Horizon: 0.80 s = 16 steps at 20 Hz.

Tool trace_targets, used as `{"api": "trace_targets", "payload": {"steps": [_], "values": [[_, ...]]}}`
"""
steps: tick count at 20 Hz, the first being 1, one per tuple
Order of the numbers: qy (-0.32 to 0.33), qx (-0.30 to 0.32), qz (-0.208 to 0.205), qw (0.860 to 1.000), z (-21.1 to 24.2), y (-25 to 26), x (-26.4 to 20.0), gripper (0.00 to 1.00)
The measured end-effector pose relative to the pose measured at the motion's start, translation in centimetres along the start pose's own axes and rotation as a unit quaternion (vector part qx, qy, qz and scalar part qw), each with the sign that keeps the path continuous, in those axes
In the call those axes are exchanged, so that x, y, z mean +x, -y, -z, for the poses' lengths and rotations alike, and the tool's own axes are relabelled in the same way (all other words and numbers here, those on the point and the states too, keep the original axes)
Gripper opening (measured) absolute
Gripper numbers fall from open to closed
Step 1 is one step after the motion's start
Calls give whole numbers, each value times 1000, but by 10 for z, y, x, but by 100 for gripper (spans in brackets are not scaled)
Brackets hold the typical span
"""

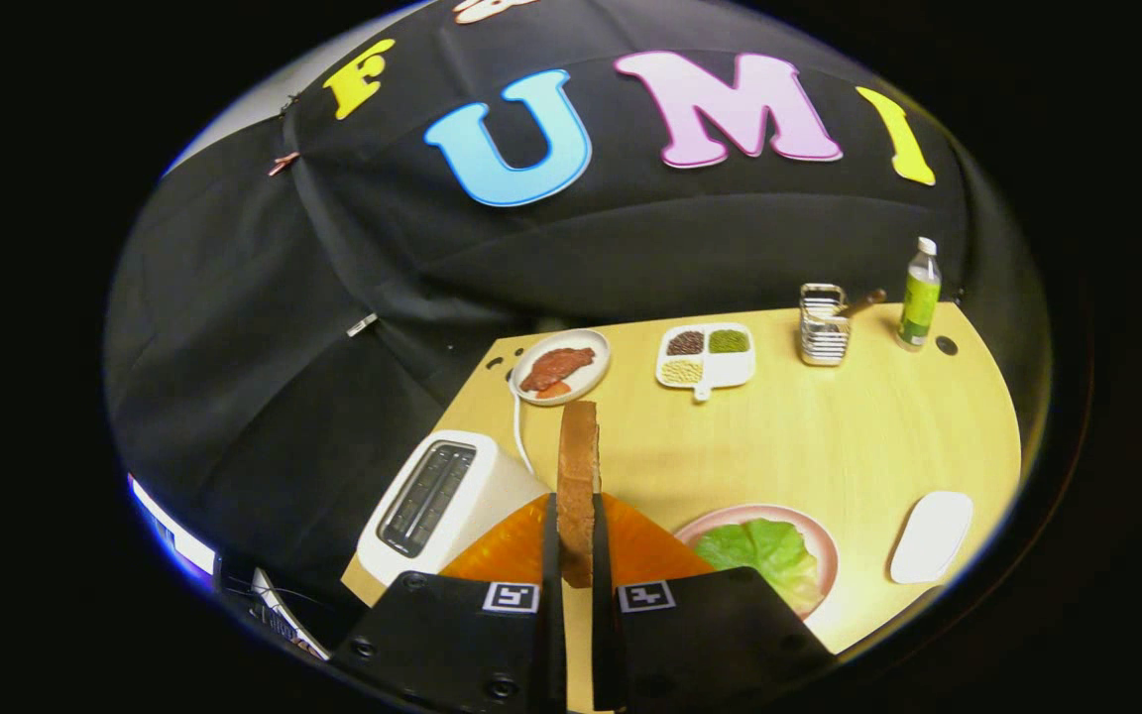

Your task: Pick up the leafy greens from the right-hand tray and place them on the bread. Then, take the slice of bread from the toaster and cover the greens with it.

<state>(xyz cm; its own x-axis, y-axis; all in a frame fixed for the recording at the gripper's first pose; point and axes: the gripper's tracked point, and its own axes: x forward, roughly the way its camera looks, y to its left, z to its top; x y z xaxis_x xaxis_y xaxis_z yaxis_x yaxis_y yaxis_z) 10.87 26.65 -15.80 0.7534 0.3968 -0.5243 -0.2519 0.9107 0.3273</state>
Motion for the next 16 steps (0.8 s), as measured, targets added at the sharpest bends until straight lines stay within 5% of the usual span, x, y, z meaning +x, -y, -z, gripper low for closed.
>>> {"api": "trace_targets", "payload": {"steps": [16], "values": [[-74,105,31,991,89,129,9,14]]}}
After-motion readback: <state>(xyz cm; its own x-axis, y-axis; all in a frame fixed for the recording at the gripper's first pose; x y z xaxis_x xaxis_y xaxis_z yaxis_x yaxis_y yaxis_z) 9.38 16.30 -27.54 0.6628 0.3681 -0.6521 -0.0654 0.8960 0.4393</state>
